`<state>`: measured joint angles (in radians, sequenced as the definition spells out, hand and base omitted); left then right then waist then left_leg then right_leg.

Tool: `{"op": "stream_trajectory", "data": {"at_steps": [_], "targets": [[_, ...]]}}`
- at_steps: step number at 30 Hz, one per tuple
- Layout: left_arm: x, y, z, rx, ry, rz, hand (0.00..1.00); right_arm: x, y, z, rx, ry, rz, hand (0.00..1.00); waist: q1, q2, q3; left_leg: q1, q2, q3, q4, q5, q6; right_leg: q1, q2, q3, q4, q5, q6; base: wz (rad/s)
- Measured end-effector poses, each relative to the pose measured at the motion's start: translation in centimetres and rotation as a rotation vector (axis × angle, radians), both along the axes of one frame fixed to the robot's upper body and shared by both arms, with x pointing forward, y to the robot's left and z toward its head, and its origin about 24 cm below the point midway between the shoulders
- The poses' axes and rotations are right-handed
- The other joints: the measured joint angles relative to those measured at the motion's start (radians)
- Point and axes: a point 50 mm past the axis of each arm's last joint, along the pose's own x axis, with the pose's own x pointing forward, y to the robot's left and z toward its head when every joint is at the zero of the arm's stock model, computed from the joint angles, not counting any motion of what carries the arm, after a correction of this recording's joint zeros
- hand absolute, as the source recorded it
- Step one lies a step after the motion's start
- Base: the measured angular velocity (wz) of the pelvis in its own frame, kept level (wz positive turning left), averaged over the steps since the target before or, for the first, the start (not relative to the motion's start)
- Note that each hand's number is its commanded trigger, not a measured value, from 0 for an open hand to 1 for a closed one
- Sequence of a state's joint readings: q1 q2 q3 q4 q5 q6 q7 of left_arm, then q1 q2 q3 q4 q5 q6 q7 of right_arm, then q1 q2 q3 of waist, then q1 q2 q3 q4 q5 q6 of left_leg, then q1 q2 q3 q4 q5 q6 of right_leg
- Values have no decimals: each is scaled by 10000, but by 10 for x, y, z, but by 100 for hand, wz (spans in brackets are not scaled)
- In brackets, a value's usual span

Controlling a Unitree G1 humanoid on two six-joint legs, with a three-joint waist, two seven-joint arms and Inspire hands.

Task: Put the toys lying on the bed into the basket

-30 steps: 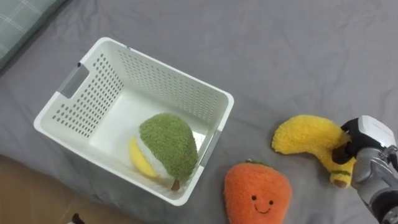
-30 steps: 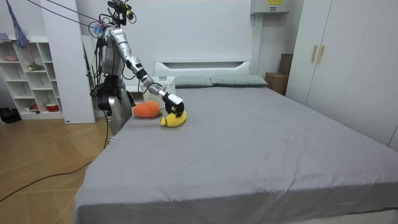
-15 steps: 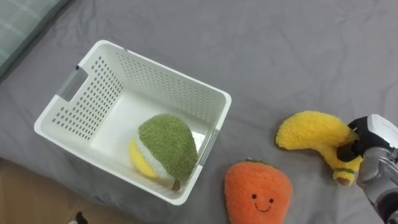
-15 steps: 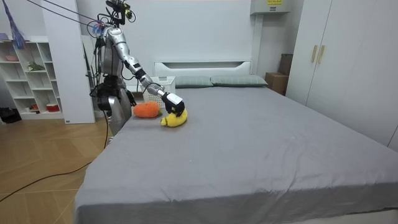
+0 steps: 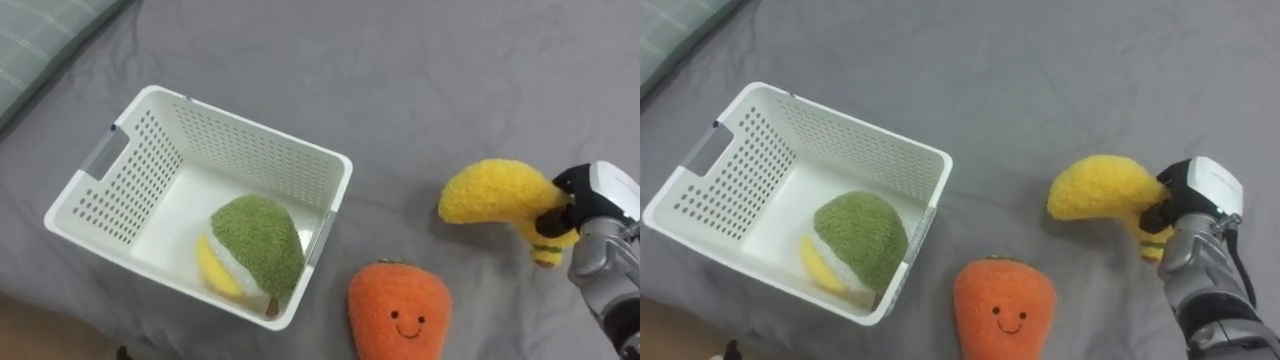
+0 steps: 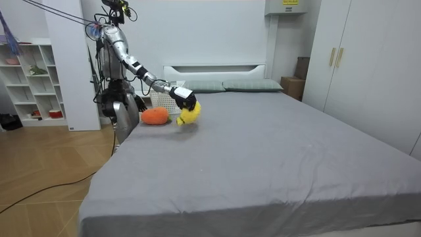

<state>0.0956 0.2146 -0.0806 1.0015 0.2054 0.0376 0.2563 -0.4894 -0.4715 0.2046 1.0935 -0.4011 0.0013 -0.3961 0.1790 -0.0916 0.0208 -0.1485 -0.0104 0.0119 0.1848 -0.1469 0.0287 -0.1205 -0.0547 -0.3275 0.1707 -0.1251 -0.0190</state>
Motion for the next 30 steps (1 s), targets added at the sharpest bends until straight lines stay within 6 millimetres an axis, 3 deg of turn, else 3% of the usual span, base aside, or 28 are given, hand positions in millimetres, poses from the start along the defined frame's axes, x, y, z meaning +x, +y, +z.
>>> {"op": "stream_trajectory", "data": {"at_steps": [4, 10, 15, 20, 30], "targets": [[-4, -1, -1, -68, 59, 178, 0, 14, 15, 18, 120, -1025, 701, 100, -284, -79, -81, 305, 27, 110, -28, -1, 0, 259, 14, 49, 12, 14, -2, -6], [-19, 3, -2, 29, 220, 518, 0, 4, 35, 24, 693, -2151, 1504, 100, -382, -81, -199, 1156, 87, 436, -367, -9, -1, 863, 71, 295, -13, 15, 4, -13], [-28, 6, -2, 72, 273, 817, 0, 1, 52, 36, 1216, -2985, 2055, 100, -546, 45, -202, 1411, 109, 587, -429, -10, -1, 1060, 96, 447, 3, 18, 6, -10], [-33, 1, -4, -60, 396, 905, 0, 9, 82, 65, 1746, -4104, 3290, 100, -755, 266, -191, 1677, 127, 682, -511, -12, -4, 1244, 134, 644, 5, 22, 0, -5], [-33, -8, -6, -156, 273, 1272, 0, 2, 106, 95, 2269, -5190, 4519, 100, -621, 284, -184, 1733, 120, 676, -533, -12, -3, 1263, 159, 772, -10, 15, 12, -2]]}}
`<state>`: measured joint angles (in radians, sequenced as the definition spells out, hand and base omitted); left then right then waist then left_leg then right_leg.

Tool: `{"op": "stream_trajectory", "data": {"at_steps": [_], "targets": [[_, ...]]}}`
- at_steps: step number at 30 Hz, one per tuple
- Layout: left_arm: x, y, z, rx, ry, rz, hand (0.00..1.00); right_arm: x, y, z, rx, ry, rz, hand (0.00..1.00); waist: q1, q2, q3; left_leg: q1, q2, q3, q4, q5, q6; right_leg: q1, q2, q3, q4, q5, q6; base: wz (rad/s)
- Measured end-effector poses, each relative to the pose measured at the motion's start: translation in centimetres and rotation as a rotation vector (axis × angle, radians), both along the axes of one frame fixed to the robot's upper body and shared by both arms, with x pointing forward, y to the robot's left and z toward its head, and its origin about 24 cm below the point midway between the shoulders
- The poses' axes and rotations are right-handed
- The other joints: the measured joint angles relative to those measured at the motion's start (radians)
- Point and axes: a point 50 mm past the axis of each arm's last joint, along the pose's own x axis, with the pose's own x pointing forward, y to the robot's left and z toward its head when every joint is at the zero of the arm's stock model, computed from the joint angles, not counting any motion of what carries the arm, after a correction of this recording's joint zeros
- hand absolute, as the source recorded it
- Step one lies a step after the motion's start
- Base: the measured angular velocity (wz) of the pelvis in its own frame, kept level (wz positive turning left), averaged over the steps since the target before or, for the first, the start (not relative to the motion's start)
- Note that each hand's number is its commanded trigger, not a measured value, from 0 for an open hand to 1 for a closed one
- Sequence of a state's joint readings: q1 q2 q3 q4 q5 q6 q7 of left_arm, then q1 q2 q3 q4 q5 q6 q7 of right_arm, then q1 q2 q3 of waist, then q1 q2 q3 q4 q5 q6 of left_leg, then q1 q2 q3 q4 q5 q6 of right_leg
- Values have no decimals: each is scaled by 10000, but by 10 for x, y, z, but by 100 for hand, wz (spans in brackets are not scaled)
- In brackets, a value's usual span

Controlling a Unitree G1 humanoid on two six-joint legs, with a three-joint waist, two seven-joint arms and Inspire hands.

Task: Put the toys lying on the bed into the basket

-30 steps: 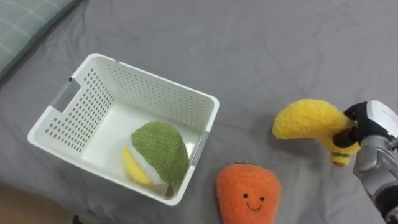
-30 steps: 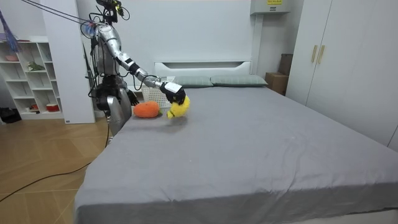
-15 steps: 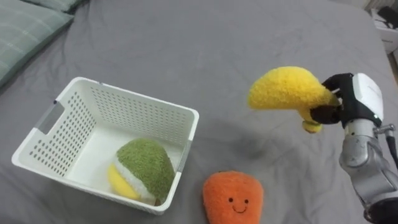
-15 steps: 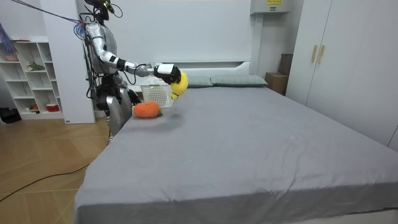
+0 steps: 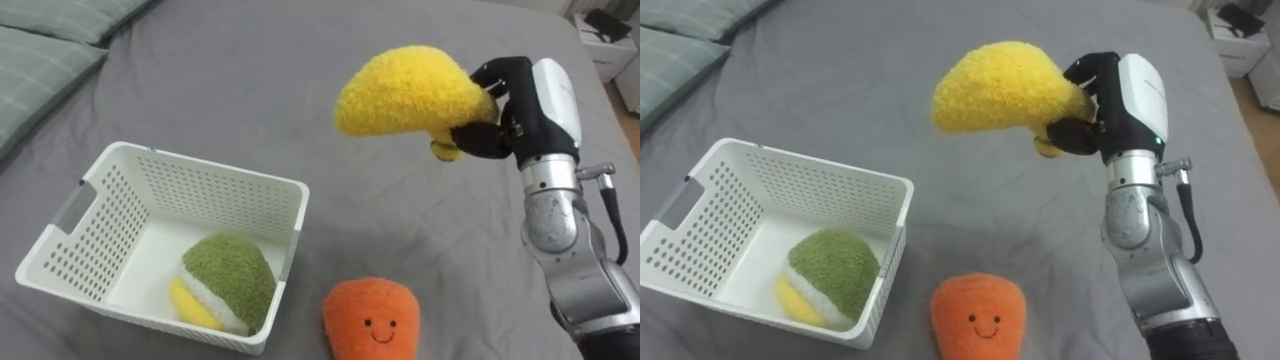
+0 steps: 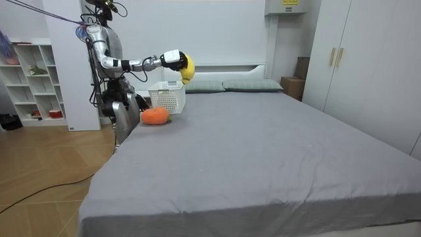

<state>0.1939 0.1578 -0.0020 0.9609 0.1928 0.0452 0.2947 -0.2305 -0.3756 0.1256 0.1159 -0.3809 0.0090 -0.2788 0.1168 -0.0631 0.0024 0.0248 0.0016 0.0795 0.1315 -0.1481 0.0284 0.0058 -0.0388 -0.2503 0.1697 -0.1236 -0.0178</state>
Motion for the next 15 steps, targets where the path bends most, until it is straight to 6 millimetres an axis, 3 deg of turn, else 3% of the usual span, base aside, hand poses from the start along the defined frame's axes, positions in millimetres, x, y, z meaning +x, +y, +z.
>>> {"op": "stream_trajectory", "data": {"at_steps": [4, 15], "targets": [[0, -1, 0, 112, 134, -225, 0, -1, 17, 11, 373, -433, 518, 100, 4, 6, 1, 28, -1, 2, -2, -5, -4, 51, 8, -10, -26, -7, 7, 1], [5, -11, -2, 2, 72, -375, 0, -1, 44, 4, 1051, 273, 1598, 100, 204, 22, 19, 184, -6, -51, -37, -17, -6, 258, 16, -22, -151, -19, 27, 0]]}}
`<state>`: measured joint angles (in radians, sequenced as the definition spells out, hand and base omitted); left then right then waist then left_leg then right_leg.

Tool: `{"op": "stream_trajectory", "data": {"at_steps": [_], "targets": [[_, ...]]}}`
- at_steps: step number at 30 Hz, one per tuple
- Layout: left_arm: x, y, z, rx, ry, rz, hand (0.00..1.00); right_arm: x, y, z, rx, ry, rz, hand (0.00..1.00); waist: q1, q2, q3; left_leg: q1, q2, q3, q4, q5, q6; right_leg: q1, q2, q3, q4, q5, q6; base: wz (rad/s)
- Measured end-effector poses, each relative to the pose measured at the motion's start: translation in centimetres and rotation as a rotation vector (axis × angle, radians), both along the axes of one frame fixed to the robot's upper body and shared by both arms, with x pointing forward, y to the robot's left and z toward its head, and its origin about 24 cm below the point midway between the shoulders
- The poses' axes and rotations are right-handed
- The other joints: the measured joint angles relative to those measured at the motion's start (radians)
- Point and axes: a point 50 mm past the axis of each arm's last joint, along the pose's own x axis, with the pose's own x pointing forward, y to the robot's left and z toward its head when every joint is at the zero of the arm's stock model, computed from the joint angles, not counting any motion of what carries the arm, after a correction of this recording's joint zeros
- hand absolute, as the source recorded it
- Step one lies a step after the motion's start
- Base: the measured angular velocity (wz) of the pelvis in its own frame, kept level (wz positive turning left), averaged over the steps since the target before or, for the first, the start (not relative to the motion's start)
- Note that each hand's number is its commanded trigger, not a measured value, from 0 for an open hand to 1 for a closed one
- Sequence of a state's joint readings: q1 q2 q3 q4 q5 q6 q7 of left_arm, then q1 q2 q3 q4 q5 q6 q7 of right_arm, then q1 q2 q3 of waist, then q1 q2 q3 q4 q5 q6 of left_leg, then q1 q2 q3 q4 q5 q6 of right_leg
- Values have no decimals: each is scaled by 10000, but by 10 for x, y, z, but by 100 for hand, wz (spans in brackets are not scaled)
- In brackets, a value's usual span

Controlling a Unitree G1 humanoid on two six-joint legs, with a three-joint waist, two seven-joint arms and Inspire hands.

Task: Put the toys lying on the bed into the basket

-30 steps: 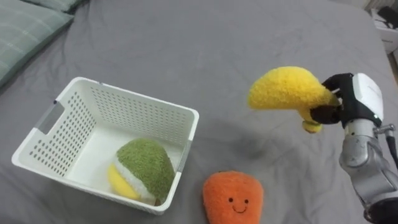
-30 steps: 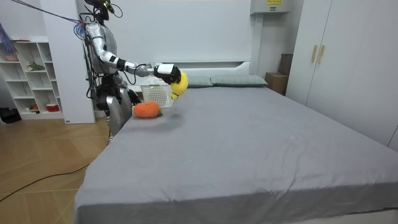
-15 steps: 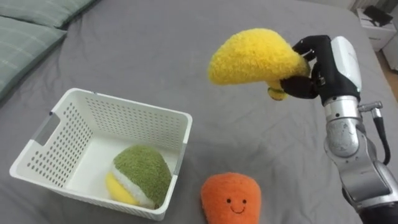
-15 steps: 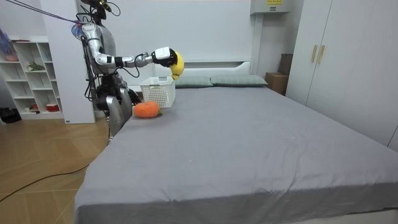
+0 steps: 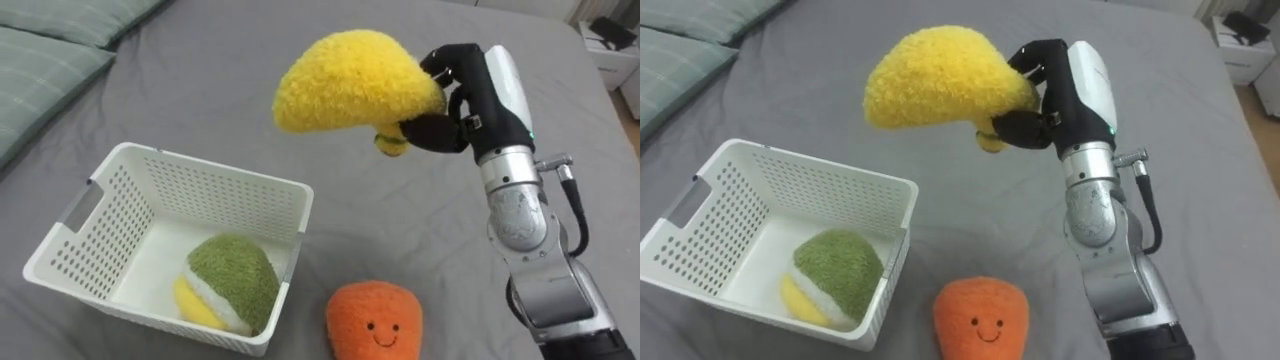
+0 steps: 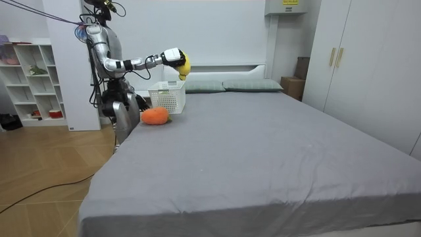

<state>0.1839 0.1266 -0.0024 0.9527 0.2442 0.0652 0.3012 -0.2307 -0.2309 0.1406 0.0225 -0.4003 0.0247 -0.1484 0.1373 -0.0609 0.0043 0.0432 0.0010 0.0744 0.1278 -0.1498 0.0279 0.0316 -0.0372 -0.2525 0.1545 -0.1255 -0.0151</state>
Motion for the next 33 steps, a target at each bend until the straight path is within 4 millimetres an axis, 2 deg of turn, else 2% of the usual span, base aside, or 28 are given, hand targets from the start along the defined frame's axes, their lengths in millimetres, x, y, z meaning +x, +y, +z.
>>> {"op": "stream_trajectory", "data": {"at_steps": [3, 7, 13, 19, 24, 29, 33], "targets": [[2, -1, 0, 2, -52, -43, 0, -1, 4, 4, -33, -131, 179, 100, 72, -22, 3, 0, -28, 12, -2, -7, -12, 25, 17, -6, -33, 0, 1, 1], [5, -1, 1, 17, -102, -72, 0, -5, 19, 9, -102, -332, 882, 100, 122, -93, 14, -17, -59, -74, -6, -12, -19, 26, 18, -64, -36, -5, 4, 2], [10, -1, 2, 124, -156, -372, 0, -8, 38, 4, -445, 0, 1622, 100, 408, -245, 58, -46, -64, -109, -3, -15, -16, 25, 9, -120, -22, -4, 4, 2], [13, -2, 2, 30, -211, -429, 0, -8, 49, 3, 121, 58, 1805, 100, 622, -236, 62, -51, -79, -234, 17, -16, -12, 63, -23, -239, -10, -3, 4, 4], [15, -3, 2, 50, -225, -540, 0, -10, 56, 1, 108, 203, 2151, 100, 699, -145, 122, -61, -76, -257, 15, -19, -8, 47, -29, -227, -11, -2, 6, 0], [21, -6, 3, 142, -311, -824, 0, -14, 71, -4, -125, 536, 2895, 100, 793, -134, 115, -147, -78, -274, 17, -24, -11, -27, -8, -230, -21, -2, 5, 0], [23, -11, 2, 15, -373, -821, 0, -14, 72, -6, -196, 733, 2991, 100, 944, -132, 115, -157, -83, -310, 15, -23, -10, -26, -10, -252, -23, -2, 5, 2]]}}
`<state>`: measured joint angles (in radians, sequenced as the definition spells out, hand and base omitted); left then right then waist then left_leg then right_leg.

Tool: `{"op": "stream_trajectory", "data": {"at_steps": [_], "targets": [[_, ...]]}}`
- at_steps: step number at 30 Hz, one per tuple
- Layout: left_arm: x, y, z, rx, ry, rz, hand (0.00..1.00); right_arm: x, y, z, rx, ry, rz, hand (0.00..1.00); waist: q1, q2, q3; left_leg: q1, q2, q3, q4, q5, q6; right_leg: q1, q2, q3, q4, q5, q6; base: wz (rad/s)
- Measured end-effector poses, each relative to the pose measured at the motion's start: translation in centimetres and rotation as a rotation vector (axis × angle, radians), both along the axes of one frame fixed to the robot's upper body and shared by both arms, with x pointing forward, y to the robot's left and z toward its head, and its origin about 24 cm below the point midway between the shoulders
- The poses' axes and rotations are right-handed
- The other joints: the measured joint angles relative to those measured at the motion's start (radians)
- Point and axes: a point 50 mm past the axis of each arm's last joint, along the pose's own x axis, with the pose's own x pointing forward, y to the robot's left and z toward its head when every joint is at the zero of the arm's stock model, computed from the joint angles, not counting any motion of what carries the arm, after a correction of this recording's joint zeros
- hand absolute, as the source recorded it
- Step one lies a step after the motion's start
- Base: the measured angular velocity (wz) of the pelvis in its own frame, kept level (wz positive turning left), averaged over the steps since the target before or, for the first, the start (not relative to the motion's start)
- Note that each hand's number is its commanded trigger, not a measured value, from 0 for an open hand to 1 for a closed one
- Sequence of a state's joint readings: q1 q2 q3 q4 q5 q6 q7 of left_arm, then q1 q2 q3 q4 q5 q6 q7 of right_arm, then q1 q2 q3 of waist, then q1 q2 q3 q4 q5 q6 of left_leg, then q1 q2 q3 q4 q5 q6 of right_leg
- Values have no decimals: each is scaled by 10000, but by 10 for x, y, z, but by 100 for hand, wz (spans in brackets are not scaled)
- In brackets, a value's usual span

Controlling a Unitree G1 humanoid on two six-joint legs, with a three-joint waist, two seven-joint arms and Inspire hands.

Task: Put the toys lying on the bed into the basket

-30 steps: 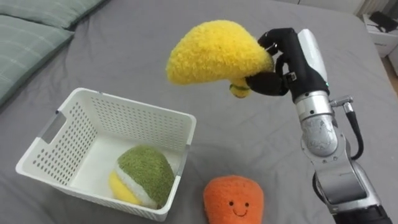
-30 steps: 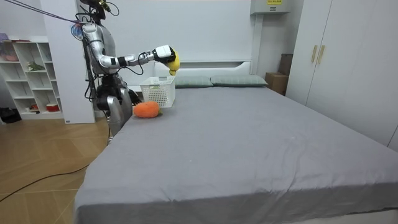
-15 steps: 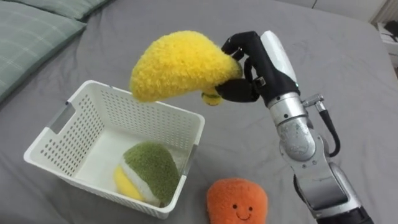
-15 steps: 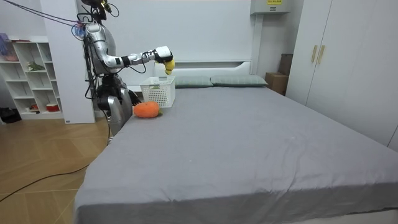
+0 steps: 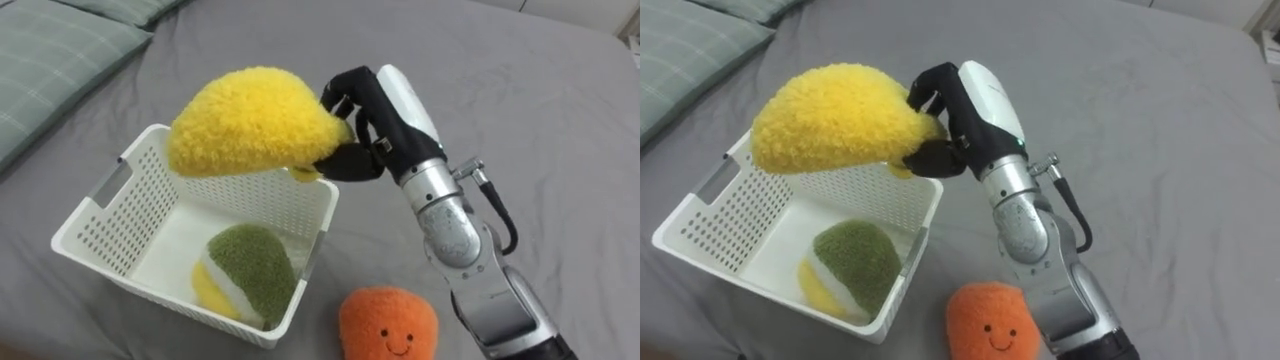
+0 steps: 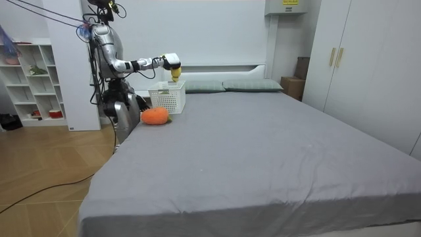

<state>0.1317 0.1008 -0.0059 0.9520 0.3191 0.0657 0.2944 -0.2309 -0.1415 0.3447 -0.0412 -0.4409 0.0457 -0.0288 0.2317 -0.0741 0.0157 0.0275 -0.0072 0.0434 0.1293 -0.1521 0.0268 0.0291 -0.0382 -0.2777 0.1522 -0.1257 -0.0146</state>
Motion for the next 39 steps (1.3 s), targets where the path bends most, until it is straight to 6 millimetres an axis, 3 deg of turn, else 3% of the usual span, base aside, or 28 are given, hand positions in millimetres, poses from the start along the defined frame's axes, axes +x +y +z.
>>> {"op": "stream_trajectory", "data": {"at_steps": [11, 12, 13, 14, 16, 39], "targets": [[4, -3, 0, 5, -61, -171, 0, -3, 10, -10, -296, 501, 614, 100, 194, 80, -19, -10, -1, -36, -8, 0, 0, -2, 7, -4, -12, 0, 1, 1], [4, -3, 0, 5, -60, -174, 0, -3, 10, -11, -328, 555, 638, 94, 196, 81, -19, -13, -2, -37, -7, 0, 0, -2, 7, -4, -12, -1, 1, 0], [3, -3, 0, 6, -53, -171, 0, -4, 12, -13, -391, 652, 698, 58, 206, 82, -20, -17, -3, -40, -6, 0, 0, -2, 5, -5, -11, 0, 1, 0], [3, -3, 0, 7, -32, -163, 0, -4, 13, -14, -449, 750, 763, 51, 210, 79, -22, -16, -4, -42, -3, 0, 0, 0, 4, -4, -10, 0, 1, 0], [3, -3, 0, 0, -28, -168, 0, -4, 13, -14, -497, 850, 821, 0, 209, 78, -24, -15, -4, -43, -1, 0, 0, 5, 4, -5, -10, 0, 1, 0], [3, -3, 0, -43, -17, -183, 0, -4, 13, -17, -558, 1019, 863, 0, 200, 39, -48, 12, -16, -107, -7, -1, 0, 64, -4, -63, -12, -2, 3, 0]]}}
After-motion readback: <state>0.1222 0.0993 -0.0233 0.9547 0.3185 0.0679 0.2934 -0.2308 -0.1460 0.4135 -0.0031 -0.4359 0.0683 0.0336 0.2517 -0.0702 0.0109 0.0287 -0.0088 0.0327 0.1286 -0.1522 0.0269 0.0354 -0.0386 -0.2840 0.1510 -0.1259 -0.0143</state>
